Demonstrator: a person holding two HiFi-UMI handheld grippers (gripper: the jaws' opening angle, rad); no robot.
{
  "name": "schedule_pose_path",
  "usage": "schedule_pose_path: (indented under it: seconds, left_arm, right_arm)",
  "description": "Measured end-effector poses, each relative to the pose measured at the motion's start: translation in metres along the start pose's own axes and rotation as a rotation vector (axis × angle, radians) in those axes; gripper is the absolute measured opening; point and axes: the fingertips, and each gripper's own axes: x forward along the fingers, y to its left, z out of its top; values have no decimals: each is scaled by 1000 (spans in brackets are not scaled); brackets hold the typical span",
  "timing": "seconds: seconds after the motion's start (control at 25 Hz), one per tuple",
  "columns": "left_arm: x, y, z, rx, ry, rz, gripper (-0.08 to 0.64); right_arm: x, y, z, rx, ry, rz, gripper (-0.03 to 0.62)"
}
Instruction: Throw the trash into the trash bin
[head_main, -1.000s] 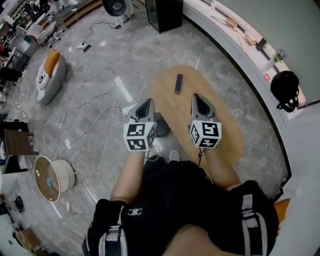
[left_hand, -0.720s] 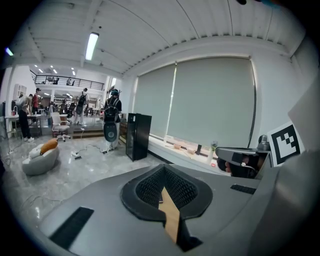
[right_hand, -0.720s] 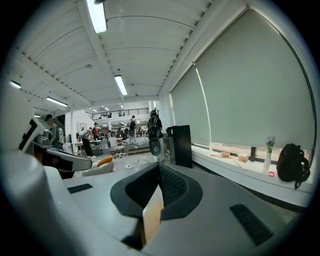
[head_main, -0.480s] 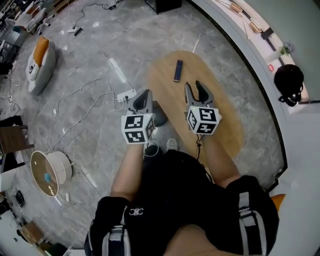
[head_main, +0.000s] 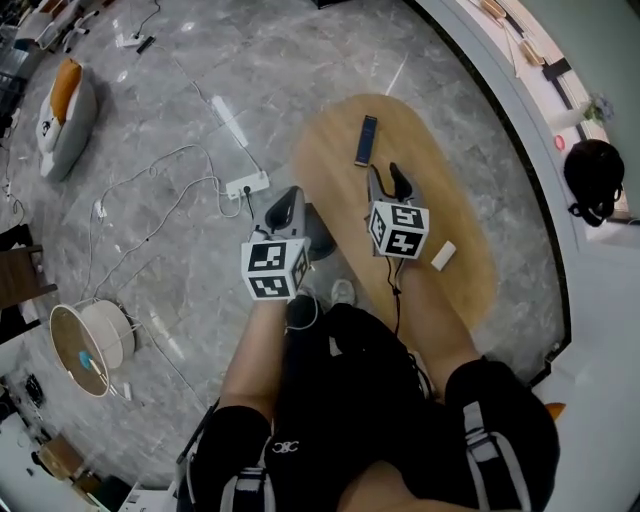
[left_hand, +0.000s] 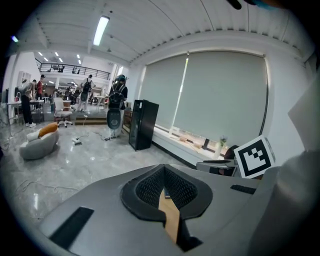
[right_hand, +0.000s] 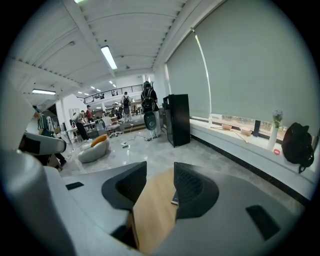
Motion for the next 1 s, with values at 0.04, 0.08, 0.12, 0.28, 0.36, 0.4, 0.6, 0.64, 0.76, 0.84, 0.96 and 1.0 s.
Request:
schedule_pose_path:
  seconds: [0.04, 0.08, 0.12, 0.28, 0.36, 0.4, 0.6, 0.64, 0.76, 0.84, 0.96, 1.0]
  left_arm:
    - [12, 6, -7, -5, 0, 2, 12]
    - [23, 11, -15, -11, 1, 4, 14]
    - [32, 17, -25, -17, 6, 6, 14]
    - [66, 33, -72, -48, 44, 10, 12]
    - [83, 36, -93, -49, 61, 7, 14]
    - [90, 37, -103, -42, 70, 3, 12]
    - [115, 54, -143, -47, 105, -7, 14]
    - [119, 56, -150, -52, 112, -8, 14]
    - [127, 60, -169, -61, 129, -17, 14]
    - [128, 62, -183, -72, 144, -23, 14]
    - [126, 70, -204, -82, 172, -28, 12]
    - [125, 73, -211, -85, 178, -27, 14]
  right_arm:
    - [15, -3, -10, 6, 12, -4, 137]
    - [29, -6, -21, 12, 24, -7, 137]
    - [42, -8, -34, 17, 38, -9, 137]
    - [95, -16, -85, 13, 88, -28, 141]
    - [123, -23, -105, -5, 92, -45, 141]
    - [136, -27, -115, -16, 89, -61, 143]
    - [194, -50, -155, -22, 99, -155, 150]
    - [204, -54, -162, -18, 111, -160, 152]
    - [231, -62, -181, -18, 154, -155, 156]
    - [245, -67, -190, -23, 169, -163, 173]
    - [265, -78, -197, 1, 174, -205, 209]
    - [272, -81, -198, 11, 173, -219, 213]
